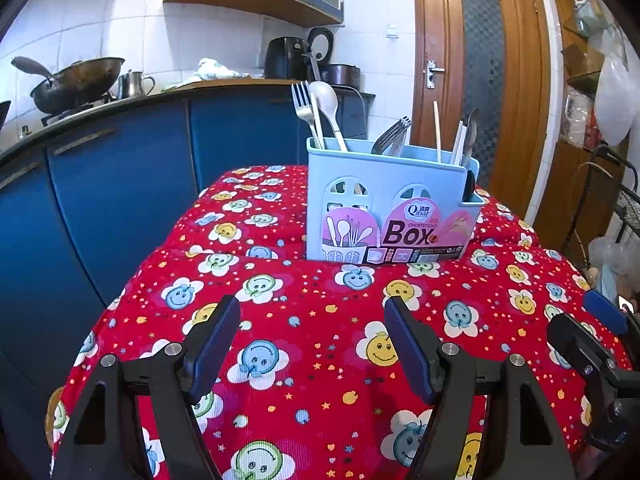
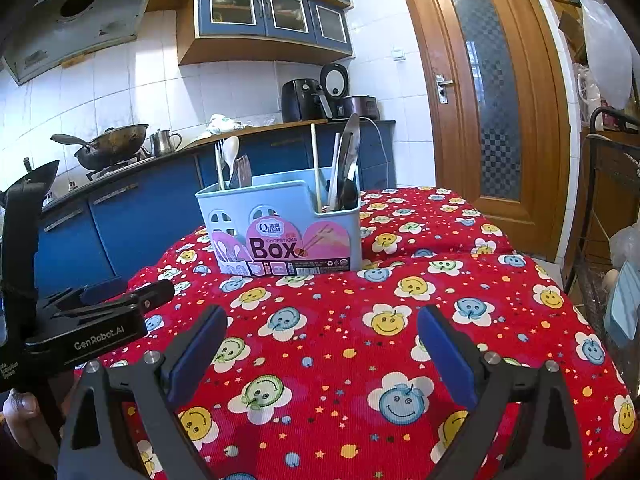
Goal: Organize utensils
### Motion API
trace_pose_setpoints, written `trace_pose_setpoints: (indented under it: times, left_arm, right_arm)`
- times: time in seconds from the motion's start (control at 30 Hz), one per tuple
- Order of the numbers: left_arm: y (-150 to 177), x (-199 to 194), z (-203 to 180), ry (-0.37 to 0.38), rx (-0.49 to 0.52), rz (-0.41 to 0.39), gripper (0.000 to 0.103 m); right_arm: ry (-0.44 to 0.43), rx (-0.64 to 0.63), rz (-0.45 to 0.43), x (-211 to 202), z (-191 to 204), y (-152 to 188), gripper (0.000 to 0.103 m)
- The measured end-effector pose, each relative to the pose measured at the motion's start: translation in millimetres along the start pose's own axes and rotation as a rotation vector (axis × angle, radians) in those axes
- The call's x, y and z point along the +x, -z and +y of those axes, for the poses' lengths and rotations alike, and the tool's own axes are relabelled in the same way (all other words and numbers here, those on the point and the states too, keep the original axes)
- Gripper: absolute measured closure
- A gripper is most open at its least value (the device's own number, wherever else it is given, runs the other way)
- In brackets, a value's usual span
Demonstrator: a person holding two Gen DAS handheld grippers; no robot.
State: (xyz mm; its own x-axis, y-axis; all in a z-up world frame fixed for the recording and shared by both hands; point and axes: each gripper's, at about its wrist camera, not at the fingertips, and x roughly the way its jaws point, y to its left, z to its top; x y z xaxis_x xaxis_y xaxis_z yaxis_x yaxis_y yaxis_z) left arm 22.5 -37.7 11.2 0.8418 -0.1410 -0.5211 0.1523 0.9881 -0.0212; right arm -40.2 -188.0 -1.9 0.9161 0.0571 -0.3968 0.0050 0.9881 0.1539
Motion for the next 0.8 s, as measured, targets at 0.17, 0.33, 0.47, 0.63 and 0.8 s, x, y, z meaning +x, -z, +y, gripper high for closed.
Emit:
trace_pose_setpoints:
  times: [0.17, 0.33, 0.47, 0.63, 0.8]
  left_arm:
    - [-0.1, 0.4, 0.6, -0.001, -0.003, 0.000, 0.027]
    - [-0.2, -0.7, -0.3, -0.002, 0.004, -0.008, 0.027]
    - [-0.2, -1.0, -0.5, -0.001, 0.005, -0.009, 0.027]
    - [-0.3, -0.9, -0.9, -0.001, 0.003, -0.011, 0.027]
    - [-0.2, -1.0, -0.6, 0.000, 0.005, -0.012, 0.027]
  right_arm:
    - [-0.005, 0.009, 0.001, -0.4, -0.7, 0.6, 0.005]
    - [-0.006, 0.009, 0.001, 0.4, -0.6, 0.9, 0.005]
    - [-0.006, 0.009, 0.001, 0.3, -0.7, 1.0, 0.005]
    - [-0.006, 0.010, 0.001, 0.3, -0.3, 1.2, 0.005]
    - [-0.006, 0.010, 0.001, 0.4, -0.3, 1.2, 0.005]
